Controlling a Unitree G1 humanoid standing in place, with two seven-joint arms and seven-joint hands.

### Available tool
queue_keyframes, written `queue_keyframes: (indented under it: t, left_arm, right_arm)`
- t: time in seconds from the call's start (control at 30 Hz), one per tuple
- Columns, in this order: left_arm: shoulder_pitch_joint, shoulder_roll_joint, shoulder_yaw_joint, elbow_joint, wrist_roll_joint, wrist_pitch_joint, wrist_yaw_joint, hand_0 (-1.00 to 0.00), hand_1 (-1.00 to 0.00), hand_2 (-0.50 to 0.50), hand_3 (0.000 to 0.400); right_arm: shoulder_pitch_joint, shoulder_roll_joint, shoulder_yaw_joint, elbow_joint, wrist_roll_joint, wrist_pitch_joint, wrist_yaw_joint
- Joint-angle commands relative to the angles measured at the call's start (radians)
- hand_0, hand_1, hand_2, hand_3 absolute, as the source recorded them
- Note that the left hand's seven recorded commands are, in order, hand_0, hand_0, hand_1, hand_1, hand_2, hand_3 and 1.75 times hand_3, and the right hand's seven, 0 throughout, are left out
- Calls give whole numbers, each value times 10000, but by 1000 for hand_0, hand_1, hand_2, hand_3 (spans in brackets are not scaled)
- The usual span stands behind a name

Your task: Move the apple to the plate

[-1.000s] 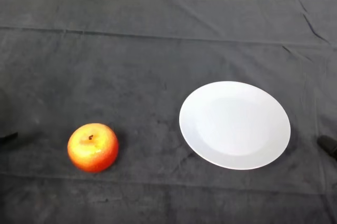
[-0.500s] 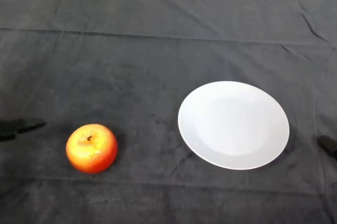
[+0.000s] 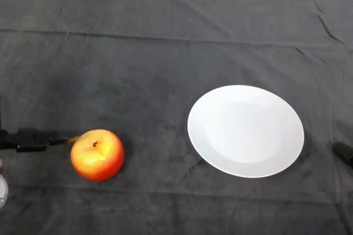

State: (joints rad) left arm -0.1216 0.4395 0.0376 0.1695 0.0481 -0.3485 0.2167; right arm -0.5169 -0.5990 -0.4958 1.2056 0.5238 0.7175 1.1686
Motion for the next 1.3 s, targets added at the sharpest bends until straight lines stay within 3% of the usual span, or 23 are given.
queue_keyframes:
  t: [0.03, 0.4, 0.73, 1.3]
  left_arm:
    - [490, 28, -189, -540, 250, 214, -47, 0, 0, 0, 0]
    - [782, 147, -558, -811, 398, 139, -476, 0, 0, 0, 0]
    - [537, 236, -916, 290, 695, -330, -831, 0, 0, 0, 0]
    - [-101, 63, -1536, 2143, 1372, -624, -876, 0, 0, 0, 0]
  right_arm:
    - [136, -109, -126, -222, 17, -3, -129]
    - [156, -96, -132, -268, 35, 3, -168]
    - [166, -91, -136, -291, 50, 12, -191]
    - [170, -93, -137, -301, 69, 26, -207]
